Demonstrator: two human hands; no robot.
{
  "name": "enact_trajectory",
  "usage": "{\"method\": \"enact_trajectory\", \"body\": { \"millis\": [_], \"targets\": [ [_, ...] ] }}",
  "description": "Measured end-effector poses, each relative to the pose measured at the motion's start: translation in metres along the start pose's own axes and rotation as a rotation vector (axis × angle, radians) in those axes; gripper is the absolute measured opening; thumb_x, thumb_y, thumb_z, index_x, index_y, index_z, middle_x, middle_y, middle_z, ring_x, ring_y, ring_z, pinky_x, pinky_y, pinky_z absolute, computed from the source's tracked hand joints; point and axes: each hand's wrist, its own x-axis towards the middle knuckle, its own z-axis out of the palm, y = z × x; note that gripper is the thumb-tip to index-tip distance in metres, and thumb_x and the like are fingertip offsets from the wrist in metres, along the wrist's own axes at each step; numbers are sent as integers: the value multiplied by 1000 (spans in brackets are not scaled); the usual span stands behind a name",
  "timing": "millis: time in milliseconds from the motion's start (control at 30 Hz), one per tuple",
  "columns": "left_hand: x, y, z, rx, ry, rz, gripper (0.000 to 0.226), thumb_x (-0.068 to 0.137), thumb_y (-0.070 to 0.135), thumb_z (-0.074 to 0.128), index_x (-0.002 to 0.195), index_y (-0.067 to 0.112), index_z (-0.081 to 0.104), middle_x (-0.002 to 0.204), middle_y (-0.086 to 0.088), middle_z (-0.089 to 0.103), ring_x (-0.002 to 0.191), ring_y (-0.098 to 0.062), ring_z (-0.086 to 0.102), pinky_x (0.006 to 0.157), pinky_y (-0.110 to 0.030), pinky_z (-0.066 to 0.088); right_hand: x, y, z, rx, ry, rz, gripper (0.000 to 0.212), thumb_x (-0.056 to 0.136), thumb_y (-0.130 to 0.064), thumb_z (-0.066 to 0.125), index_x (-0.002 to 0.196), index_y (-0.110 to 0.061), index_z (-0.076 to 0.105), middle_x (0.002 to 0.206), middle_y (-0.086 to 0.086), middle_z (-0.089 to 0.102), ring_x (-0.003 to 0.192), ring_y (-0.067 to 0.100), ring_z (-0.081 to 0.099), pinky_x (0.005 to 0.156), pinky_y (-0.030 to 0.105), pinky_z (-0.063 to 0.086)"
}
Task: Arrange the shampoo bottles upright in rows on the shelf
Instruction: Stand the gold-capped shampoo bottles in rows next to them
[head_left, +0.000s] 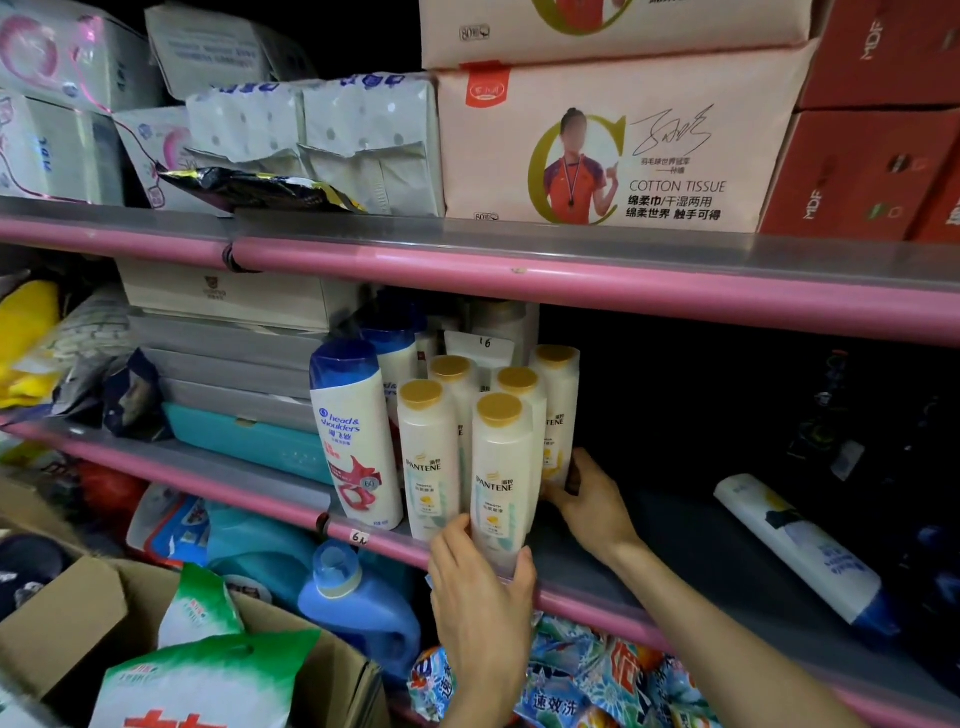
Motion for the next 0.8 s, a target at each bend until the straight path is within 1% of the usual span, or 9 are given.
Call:
{"method": "enact_trajectory", "body": {
  "millis": [67, 133, 167, 267, 333, 400, 467, 567, 800],
  "targets": [
    [0, 0, 0, -14, 2, 2, 58, 76, 32, 75, 122, 17, 43, 117, 1, 45, 112, -18, 43, 94, -36, 44, -1, 1, 2, 11, 13, -4, 31, 86, -22, 68, 115, -23, 57, 109, -9, 66, 95, -2, 59, 75, 9, 43],
    [0, 0, 0, -28, 4, 3, 57, 76, 31, 75, 121, 17, 44, 117, 1, 45, 113, -18, 42, 94, -35, 43, -1, 3, 3, -4, 15, -17, 30, 86, -23, 68, 114, -27, 57, 106, -13, 66, 94, -5, 58, 74, 7, 42],
    [0, -1, 0, -36, 4, 2, 57, 76, 31, 75, 121, 17, 44, 117, 2, 45, 113, -18, 42, 95, -35, 42, 0, 3, 4, -15, 16, -22, 30, 86, -23, 68, 113, -28, 58, 105, -14, 66, 95, -3, 59, 75, 7, 42],
    [0, -1, -1, -42, -2, 8, 56, 77, 32, 73, 122, 16, 43, 118, 1, 44, 113, -17, 40, 96, -34, 42, 1, 6, 4, -54, 13, -34, 27, 86, -23, 67, 112, -28, 59, 104, -13, 66, 98, 2, 61, 79, 14, 44],
    [0, -2, -1, -41, -7, 12, 56, 78, 34, 72, 122, 16, 43, 119, 1, 44, 115, -17, 39, 95, -34, 42, 2, 7, 4, -77, 13, -41, 27, 86, -23, 67, 112, -28, 60, 104, -12, 67, 97, 3, 61, 81, 16, 45],
    [1, -2, -1, -44, -13, 12, 56, 78, 34, 72, 123, 17, 43, 120, 1, 43, 116, -17, 38, 96, -34, 42, 2, 8, 4, -85, 25, -40, 28, 85, -23, 68, 111, -27, 61, 100, -13, 66, 94, 0, 61, 77, 14, 45],
    [1, -3, -2, -44, -14, 19, 56, 79, 34, 72, 123, 16, 43, 120, 1, 43, 116, -17, 38, 95, -34, 42, 3, 8, 5, -89, 37, -38, 29, 83, -23, 70, 110, -26, 61, 96, -16, 65, 89, -6, 59, 73, 9, 43],
    [0, -4, -1, -41, -10, 31, 56, 79, 35, 72, 123, 17, 42, 121, 1, 43, 116, -16, 38, 94, -32, 41, 3, 8, 5, -93, 46, -38, 28, 83, -23, 71, 109, -26, 63, 94, -18, 65, 86, -12, 58, 71, 5, 41],
    [0, -7, 1, -36, -3, 40, 57, 80, 36, 71, 124, 18, 41, 122, 1, 43, 118, -16, 38, 91, -30, 42, 1, 7, 5, -91, 42, -38, 28, 83, -22, 71, 110, -26, 63, 99, -12, 67, 90, -2, 60, 78, 15, 46]
  ]
}}
